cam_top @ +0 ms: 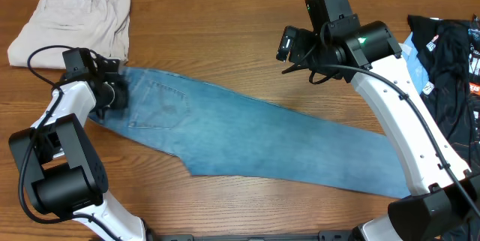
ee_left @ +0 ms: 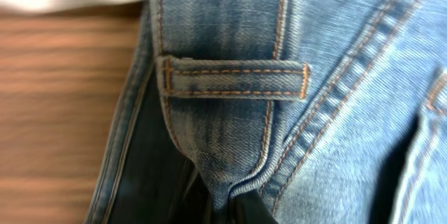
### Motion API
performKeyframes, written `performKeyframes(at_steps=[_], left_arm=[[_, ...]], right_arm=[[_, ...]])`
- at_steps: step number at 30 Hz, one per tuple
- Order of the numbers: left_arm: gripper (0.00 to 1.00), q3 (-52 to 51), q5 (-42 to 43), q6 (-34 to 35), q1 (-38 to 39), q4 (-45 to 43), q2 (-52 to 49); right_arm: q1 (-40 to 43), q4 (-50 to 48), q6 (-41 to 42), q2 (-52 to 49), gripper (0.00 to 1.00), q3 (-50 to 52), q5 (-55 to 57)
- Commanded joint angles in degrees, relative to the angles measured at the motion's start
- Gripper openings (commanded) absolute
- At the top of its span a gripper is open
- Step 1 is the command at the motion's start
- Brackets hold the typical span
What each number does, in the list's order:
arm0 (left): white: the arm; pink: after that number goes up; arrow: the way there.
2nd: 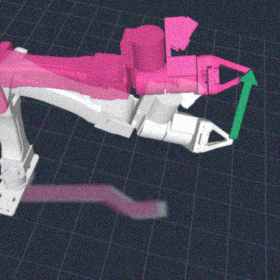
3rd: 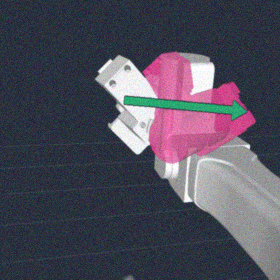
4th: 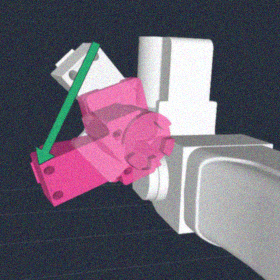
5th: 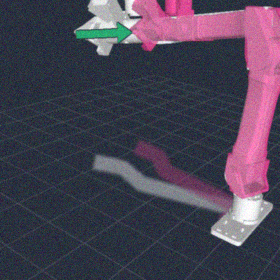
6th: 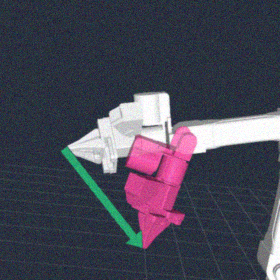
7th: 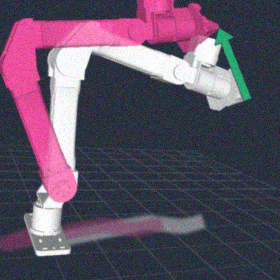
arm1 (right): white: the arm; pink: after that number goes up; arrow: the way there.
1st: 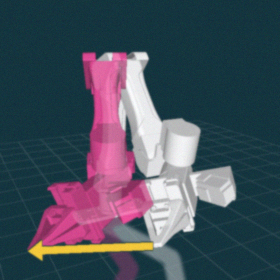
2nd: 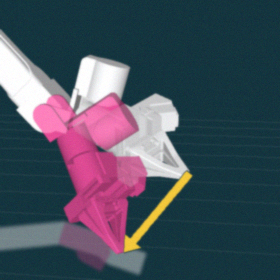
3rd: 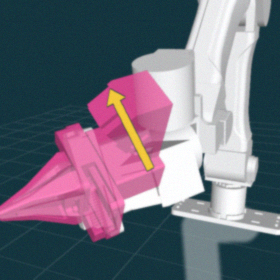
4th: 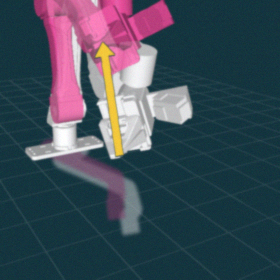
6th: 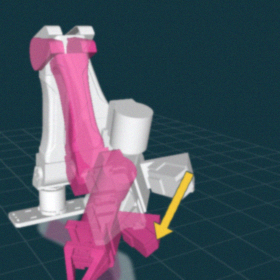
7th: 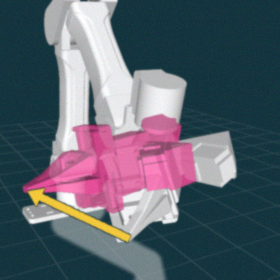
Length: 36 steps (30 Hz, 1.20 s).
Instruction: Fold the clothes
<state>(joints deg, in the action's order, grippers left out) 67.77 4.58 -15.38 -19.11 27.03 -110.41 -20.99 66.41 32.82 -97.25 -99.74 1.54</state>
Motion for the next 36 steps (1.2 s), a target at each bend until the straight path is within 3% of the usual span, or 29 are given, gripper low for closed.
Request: performKeyframes(at_steps=[1,7,12,24,25,27,28,32,36], left_arm=[[0.04,-0.04,-19.32,13.07,-2.32,-0.07,-1.95],[0.04,-0.04,-21.88,24.28,-5.4,1.27,-1.95],[0.04,-0.04,-26.29,39.91,-8.39,5.42,-1.95],[0.04,-0.02,-25.9,40.68,-10.12,5.38,-1.95],[0.08,-0.02,-25.94,40.65,-10.12,5.29,-1.95],[0.45,0.02,-25.97,40.44,-10.12,5.01,-1.95],[0.51,0.02,-25.79,39.15,-10.12,4.42,-1.95],[0.54,0.61,-23.52,31.3,-10.1,2.4,-1.95],[0.64,2.71,-21.38,26.14,-10.08,2.86,-1.95]], right_arm=[[0.22,-0.28,0.2,-0.28,1.0,0.11,0.35],[0.22,0.2,0.02,-0.28,1.0,0.11,1.4],[0.24,3.02,0.09,-0.28,1.0,0.11,5.86],[1.29,4.92,0.24,-0.28,1.0,0.17,7.89],[1.75,5.29,0.24,-0.28,1.0,0.17,7.91],[2.93,5.7,0.24,-0.28,1.0,0.17,7.89],[3.69,5.73,0.22,-0.28,1.0,0.17,7.89],[6.43,5.64,-0.24,-0.28,1.0,0.17,8.85],[9.42,6.38,-0.26,-0.28,1.0,0.22,13.29]])
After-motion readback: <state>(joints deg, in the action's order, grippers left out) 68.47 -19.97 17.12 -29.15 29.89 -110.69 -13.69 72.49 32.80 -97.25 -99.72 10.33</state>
